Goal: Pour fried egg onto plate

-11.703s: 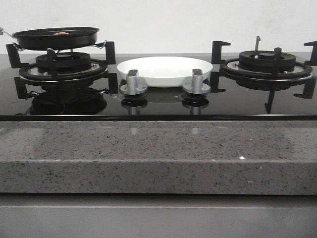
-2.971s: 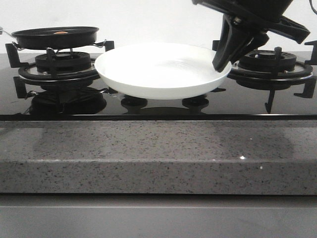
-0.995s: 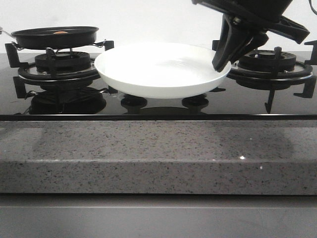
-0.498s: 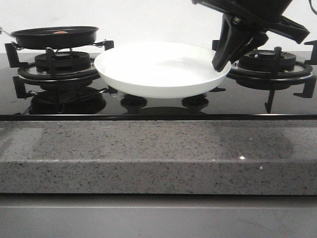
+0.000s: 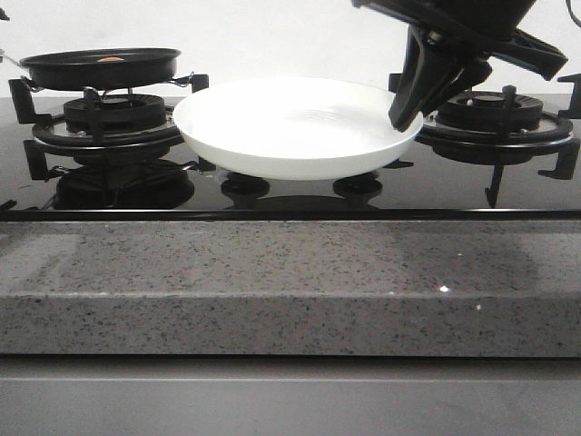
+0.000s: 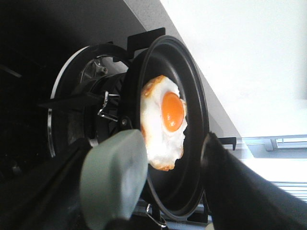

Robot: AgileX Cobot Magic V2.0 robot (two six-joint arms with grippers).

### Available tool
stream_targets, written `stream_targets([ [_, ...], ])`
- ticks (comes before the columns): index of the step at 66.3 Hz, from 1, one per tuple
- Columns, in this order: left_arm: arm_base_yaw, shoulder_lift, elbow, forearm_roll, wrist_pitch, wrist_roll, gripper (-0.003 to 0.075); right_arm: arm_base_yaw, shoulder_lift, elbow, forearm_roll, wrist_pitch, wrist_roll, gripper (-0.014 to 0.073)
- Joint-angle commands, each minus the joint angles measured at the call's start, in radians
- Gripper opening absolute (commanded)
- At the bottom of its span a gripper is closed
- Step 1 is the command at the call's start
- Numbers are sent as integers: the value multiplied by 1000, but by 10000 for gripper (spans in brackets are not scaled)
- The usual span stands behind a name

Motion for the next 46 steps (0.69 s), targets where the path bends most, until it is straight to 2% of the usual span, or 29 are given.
stream_targets([
  [1,-5,-45,-36,-65,34,5,473,0,-34,-22,0,-33,-5,-111],
  [12,-5,-45,-36,-65,54,5,463,0,-34,-22,0,-33,-5,-111],
  [27,-5,-45,-36,-65,57,-10,363,0,-34,-22,0,-33,-5,-111],
  [46,-5,-30,-36,-65,76,-27,283,0,-34,-22,0,-33,-5,-111],
])
